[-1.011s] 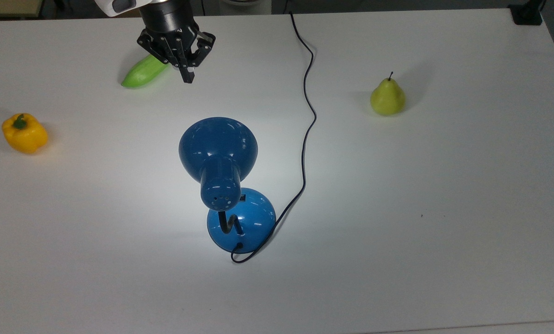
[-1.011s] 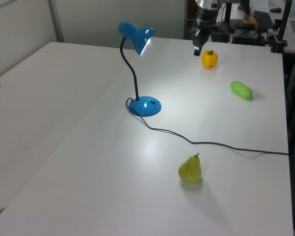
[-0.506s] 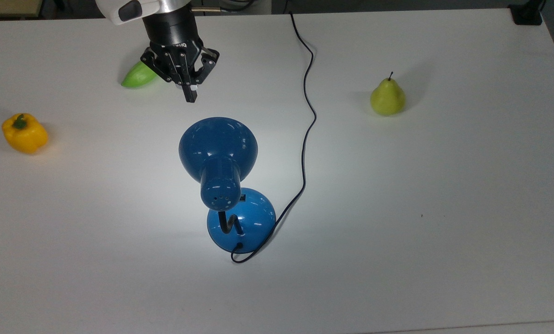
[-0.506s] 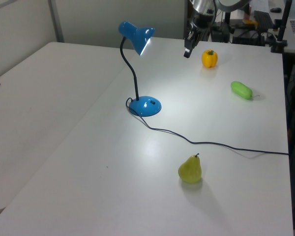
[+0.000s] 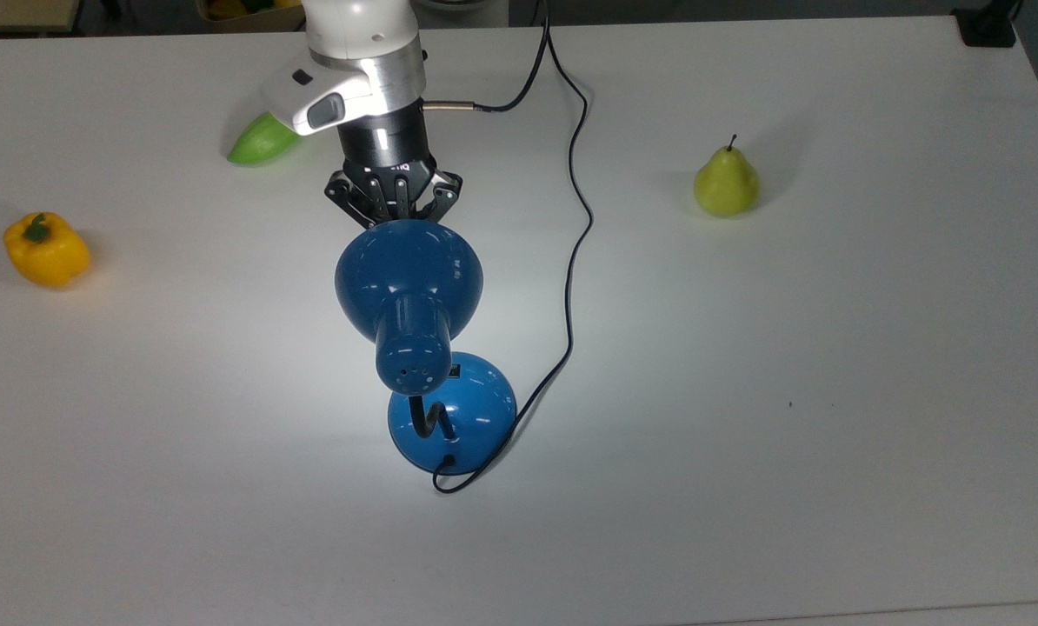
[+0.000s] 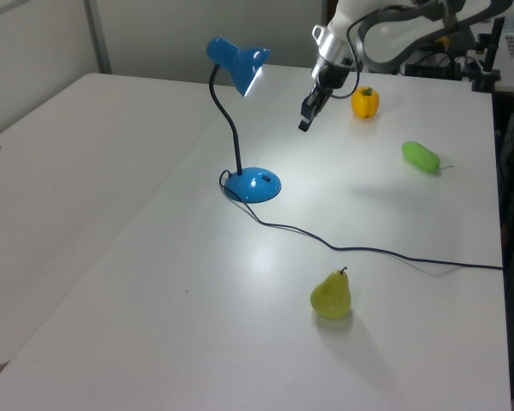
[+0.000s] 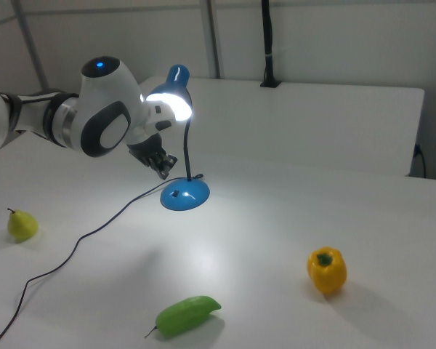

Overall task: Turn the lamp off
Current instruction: 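Lower the gripper down beside the lamp neck onto the base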

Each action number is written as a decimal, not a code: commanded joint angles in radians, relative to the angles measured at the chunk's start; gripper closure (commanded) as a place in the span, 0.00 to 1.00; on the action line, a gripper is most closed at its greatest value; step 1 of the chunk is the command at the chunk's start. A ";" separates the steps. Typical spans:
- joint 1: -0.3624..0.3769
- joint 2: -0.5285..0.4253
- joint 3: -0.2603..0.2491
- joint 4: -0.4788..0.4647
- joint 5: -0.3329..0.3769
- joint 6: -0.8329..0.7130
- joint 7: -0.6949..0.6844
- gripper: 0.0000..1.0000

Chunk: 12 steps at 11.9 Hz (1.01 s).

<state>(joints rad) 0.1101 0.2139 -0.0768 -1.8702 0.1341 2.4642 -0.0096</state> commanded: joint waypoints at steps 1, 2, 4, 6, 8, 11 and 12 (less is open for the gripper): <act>0.031 0.064 -0.005 -0.003 0.013 0.108 -0.015 1.00; 0.036 0.085 -0.005 0.000 0.013 0.149 -0.012 1.00; 0.052 0.120 -0.006 0.002 0.013 0.196 -0.009 1.00; 0.056 0.162 -0.006 0.032 0.006 0.197 -0.006 1.00; 0.057 0.202 -0.006 0.068 0.002 0.197 0.003 1.00; 0.069 0.252 -0.011 0.109 -0.002 0.199 0.013 1.00; 0.069 0.260 -0.011 0.117 -0.002 0.222 0.016 1.00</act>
<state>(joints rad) 0.1649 0.4335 -0.0765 -1.7947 0.1339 2.6455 -0.0094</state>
